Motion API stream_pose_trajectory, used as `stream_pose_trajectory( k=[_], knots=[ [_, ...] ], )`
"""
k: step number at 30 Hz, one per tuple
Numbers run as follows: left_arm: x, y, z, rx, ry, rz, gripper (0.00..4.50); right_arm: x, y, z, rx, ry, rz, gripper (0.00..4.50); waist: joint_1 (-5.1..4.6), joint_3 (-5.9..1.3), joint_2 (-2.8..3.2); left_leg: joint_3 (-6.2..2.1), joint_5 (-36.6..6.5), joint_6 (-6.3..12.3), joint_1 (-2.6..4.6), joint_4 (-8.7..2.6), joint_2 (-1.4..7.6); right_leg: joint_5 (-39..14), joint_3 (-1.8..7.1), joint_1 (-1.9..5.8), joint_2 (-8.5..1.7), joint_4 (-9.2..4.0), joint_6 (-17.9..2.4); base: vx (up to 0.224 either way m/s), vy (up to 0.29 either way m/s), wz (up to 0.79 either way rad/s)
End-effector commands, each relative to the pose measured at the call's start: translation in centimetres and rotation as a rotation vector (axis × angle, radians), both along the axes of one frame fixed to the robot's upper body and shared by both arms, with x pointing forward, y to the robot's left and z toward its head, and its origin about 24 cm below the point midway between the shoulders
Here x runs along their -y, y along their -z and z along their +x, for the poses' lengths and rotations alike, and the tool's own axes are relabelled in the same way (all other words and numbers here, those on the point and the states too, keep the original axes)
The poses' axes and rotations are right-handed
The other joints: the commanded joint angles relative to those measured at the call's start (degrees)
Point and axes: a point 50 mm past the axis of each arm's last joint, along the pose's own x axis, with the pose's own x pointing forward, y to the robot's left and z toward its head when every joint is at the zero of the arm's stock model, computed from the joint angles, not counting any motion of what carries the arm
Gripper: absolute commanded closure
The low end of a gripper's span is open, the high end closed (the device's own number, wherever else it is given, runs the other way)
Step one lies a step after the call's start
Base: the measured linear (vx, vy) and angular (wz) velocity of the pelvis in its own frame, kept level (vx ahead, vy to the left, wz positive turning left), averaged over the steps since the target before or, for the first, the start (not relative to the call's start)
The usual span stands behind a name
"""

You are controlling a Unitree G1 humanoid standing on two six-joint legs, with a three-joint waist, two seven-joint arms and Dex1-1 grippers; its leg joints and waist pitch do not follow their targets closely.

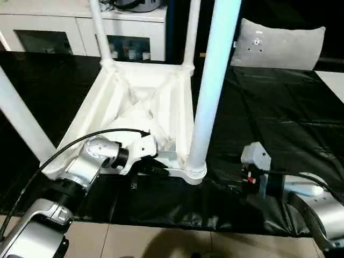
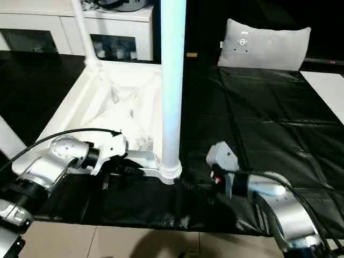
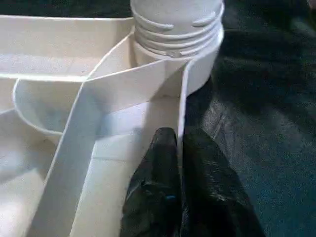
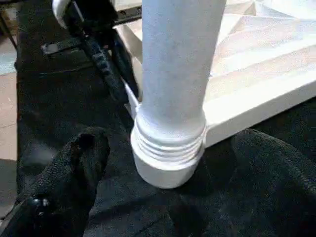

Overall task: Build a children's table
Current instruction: Rotate leg to tighten

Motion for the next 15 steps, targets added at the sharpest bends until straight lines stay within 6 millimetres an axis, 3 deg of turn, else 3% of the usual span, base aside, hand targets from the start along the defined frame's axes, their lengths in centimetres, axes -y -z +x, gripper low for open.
stream_pose_trajectory(
  k=[1, 5, 8, 11, 12, 14, 15],
  knots=[
    [-0.4, 0.7, -0.2, -0.026, -0.001, 0.043, 4.44, -0.4, -0.1, 0.2, 0.000, -0.041, -0.002, 0.00, 0.37, -3.20, 0.31, 0.43, -5.7, 2.72, -1.51, -5.26, 1.77, -17.8, 2.08, 4.68, -3.21, -3.71, -10.4, 0.000, 0.000, 0.00],
    [-0.1, 0.8, -0.7, -0.044, 0.062, 0.058, 4.44, -0.8, -0.1, 0.9, -0.017, -0.102, 0.012, 0.00, 0.25, -3.41, 0.19, 0.55, -3.3, 3.59, -1.52, -5.03, 1.80, -13.7, 2.06, 4.78, -3.30, -3.20, -12.6, 0.000, 0.000, 0.00],
    [0.2, 0.8, -1.1, -0.057, 0.113, 0.058, 4.50, -0.9, -0.2, 1.6, -0.027, -0.124, 0.031, 0.29, 0.30, -3.51, -0.02, 0.64, -2.3, 3.81, -1.39, -4.93, 1.92, -11.4, 2.03, 4.78, -3.39, -2.91, -13.8, 0.000, 0.000, 0.00],
    [0.3, 0.7, -1.3, -0.059, 0.135, 0.058, 4.50, -1.0, -0.2, 1.9, -0.048, -0.142, 0.040, 0.41, 0.38, -3.51, 0.19, 0.74, -1.4, 4.37, -1.30, -4.83, 1.92, -8.9, 2.02, 4.85, -3.38, -2.66, -15.1, 0.000, 0.000, 0.00],
    [0.6, 0.5, -1.5, -0.060, 0.156, 0.042, 4.50, -1.1, -0.2, 2.0, -0.083, -0.190, 0.046, 0.66, 0.52, -3.59, -0.06, 0.78, -0.8, 4.76, -1.25, -4.79, 1.96, -7.9, 2.01, 4.94, -3.46, -2.54, -15.5, 0.000, 0.000, 0.00],
    [0.9, 0.4, -1.6, -0.057, 0.165, 0.029, 4.50, -1.2, -0.2, 2.1, -0.107, -0.221, 0.048, 0.74, 0.57, -3.59, 0.13, 0.73, -0.1, 5.32, -1.27, -4.76, 2.02, -6.7, 1.88, 4.94, -3.42, -2.33, -16.2, 0.000, 0.000, 0.00],
    [1.2, 0.3, -1.7, -0.053, 0.169, 0.009, 4.50, -1.2, -0.1, 2.1, -0.131, -0.255, 0.052, 0.80, 0.57, -3.61, -0.15, 0.75, -0.5, 5.57, -1.28, -4.75, 2.10, -7.1, 1.85, 4.99, -3.56, -2.28, -16.4, 0.000, 0.000, 0.00]
  ],
)
